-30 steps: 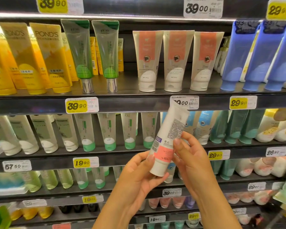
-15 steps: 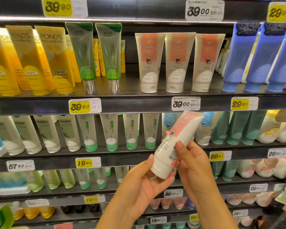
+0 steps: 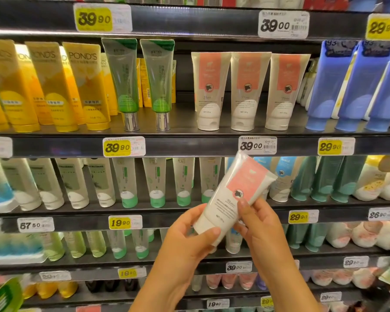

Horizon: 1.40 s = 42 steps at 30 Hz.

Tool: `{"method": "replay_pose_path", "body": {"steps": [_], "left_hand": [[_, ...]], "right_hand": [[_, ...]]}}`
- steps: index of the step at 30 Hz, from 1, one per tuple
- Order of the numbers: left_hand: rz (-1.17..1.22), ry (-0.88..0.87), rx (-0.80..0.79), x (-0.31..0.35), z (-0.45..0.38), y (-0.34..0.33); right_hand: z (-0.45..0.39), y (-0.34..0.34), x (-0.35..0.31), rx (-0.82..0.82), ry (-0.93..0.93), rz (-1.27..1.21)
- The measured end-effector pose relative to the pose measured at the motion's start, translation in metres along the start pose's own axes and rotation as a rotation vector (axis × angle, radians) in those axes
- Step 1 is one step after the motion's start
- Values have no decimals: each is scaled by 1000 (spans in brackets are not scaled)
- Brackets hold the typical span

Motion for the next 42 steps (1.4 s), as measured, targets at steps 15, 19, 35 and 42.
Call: {"method": "replay_pose_path", "body": {"steps": [15,19,35,42], "left_hand": [[-782,-373,39,18,30,-8],[-794,-400,54,22,39,-3],[204,149,-145,12,67,12],[489,333,-284,18,68,-8]], "right_hand": [[13,-14,14,-5,-170,-537],[16,-23,15,-24,-166,-523],[46,-47,-8,-66,-87,-102],[46,-41,-30,-5,-67,-44]]}}
Point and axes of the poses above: each hand's wrist, its own z-axis away from the middle knuckle, its own y-axis out of the back of the hand, x = y × z, the point moved 4 cm from there along -z, towards the middle knuckle, and after that the axes turned 8 degrees about -x, right-handed, at the moved point
